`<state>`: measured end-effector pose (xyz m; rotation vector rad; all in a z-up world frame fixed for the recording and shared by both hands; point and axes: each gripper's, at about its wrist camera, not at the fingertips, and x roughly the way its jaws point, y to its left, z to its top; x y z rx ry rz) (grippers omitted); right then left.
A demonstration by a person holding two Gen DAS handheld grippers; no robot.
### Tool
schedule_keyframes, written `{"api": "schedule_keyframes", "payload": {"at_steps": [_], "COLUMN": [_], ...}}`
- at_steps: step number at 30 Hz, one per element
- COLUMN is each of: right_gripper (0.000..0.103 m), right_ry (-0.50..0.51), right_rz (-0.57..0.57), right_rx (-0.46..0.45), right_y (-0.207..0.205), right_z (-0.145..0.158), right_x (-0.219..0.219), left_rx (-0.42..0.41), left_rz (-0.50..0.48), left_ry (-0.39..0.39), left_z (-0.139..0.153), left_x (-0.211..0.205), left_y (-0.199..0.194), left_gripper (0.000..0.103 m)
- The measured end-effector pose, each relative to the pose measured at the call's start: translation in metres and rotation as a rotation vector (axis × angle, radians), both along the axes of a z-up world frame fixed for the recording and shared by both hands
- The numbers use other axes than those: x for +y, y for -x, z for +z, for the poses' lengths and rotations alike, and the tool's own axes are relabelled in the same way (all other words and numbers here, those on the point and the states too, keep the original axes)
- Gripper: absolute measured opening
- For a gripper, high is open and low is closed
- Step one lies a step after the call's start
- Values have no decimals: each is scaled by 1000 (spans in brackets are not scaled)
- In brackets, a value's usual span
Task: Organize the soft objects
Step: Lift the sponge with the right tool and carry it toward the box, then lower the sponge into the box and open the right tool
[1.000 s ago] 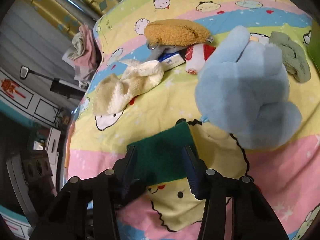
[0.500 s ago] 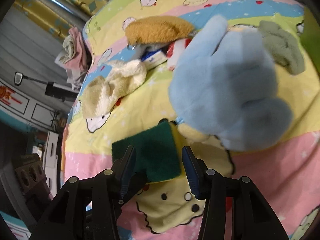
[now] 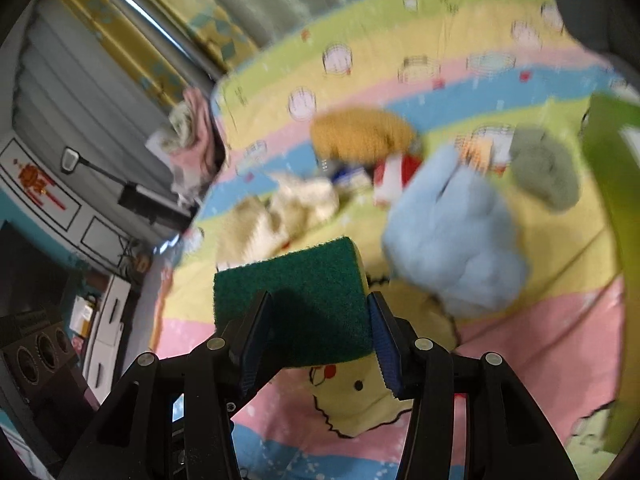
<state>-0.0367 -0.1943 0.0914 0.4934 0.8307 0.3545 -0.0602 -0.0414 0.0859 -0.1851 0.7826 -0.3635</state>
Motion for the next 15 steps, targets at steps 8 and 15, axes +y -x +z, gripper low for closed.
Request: {"api": "schedule_keyframes", "payload": {"at_steps": [8,15], "right_gripper": [52,52], "right_ry": [71,44], "right_rz": [-162,-360], "right_rx": [-207,-224], "right_y": [43,73], "right_z": [57,66], "right_x": [-53,-127], "left_rx": [-178,-226], "left_rz": [-65,-204], "left_ry": [40,66], "left_z": [53,74], "left_x": [-46,-113], "left_y": [23,22], "left_gripper": [42,43]}}
